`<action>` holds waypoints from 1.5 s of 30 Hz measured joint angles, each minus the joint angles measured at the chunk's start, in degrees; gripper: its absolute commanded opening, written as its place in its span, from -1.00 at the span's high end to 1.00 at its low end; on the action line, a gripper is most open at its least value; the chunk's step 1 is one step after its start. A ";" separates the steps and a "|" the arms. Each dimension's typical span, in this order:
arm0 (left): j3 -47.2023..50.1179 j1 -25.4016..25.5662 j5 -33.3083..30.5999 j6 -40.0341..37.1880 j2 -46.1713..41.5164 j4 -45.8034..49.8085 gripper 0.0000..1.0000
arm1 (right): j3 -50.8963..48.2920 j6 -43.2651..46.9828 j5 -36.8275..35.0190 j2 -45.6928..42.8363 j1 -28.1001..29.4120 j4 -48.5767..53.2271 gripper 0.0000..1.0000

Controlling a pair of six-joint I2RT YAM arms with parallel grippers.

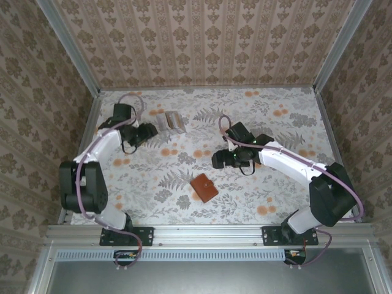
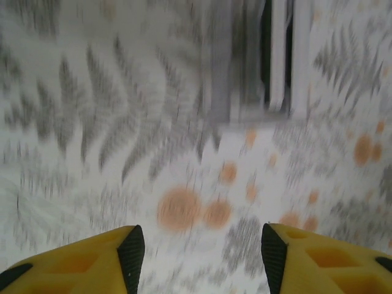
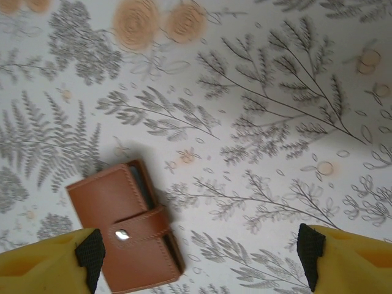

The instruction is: Put the credit cards into the card holder

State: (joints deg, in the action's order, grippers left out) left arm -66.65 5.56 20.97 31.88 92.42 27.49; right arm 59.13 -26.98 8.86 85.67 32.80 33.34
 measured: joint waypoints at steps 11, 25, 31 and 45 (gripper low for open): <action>-24.35 -1.44 -1.53 -3.32 21.55 2.23 0.02 | -1.22 -0.22 -5.73 -1.73 -0.20 -0.61 -0.72; -30.86 1.68 -1.27 -4.55 30.67 6.54 0.67 | -1.05 -0.39 -8.52 -1.70 -0.74 -0.37 -0.72; -30.86 3.56 -1.31 -4.44 30.88 6.78 1.00 | -0.68 -0.26 -8.57 -1.66 -1.05 0.20 -0.73; -30.32 17.11 -3.37 3.41 30.12 7.45 1.00 | -2.25 1.42 -4.07 -1.66 -4.90 -1.62 -0.66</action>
State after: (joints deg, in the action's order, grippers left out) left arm -96.97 22.68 17.61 35.29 122.54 34.94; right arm 56.88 -25.56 4.80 84.01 27.90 31.73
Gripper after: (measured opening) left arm 0.049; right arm 0.835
